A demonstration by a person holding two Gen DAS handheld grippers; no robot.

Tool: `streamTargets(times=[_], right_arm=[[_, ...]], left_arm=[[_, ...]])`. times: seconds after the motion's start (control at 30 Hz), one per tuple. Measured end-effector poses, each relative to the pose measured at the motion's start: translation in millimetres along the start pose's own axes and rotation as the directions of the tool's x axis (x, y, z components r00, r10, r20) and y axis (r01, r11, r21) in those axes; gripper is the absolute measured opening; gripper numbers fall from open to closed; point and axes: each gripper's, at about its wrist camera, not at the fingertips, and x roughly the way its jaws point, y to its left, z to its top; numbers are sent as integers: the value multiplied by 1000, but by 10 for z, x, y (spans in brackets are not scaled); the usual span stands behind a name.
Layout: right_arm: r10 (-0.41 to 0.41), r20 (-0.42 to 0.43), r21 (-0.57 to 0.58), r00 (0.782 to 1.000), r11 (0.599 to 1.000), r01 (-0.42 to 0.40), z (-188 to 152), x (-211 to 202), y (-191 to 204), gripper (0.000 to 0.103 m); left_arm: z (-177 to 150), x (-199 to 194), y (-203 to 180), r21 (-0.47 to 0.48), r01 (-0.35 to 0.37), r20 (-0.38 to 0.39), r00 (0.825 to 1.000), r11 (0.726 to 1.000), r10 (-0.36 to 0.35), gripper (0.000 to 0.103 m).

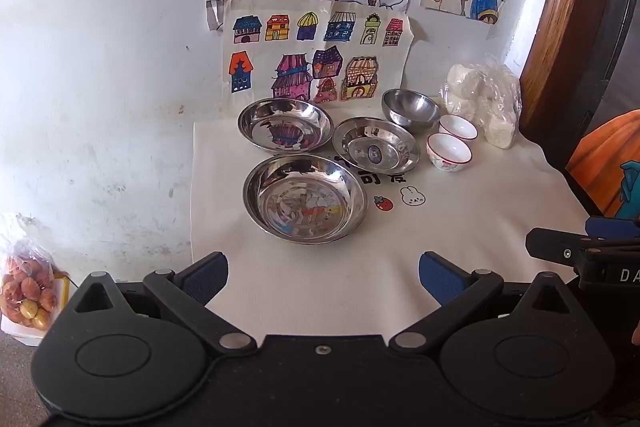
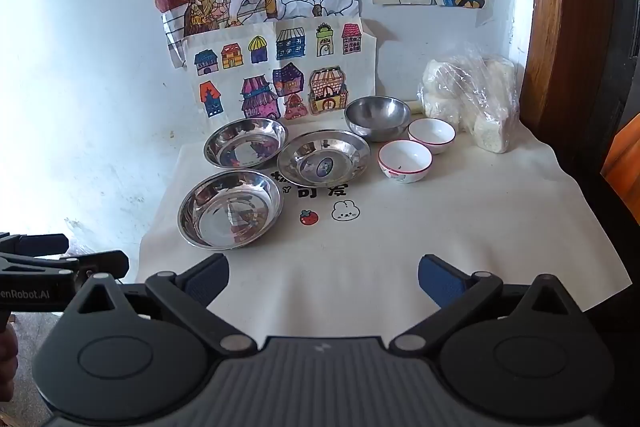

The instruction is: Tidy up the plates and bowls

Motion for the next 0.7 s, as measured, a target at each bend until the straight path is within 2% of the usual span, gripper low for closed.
streamTargets(times=[0.7], right_arm=[[-2, -1, 0, 1000, 1000, 2, 0, -12, -34, 103]], left_arm=[[1, 1, 2, -1, 2, 2, 1000, 1000, -2, 102]])
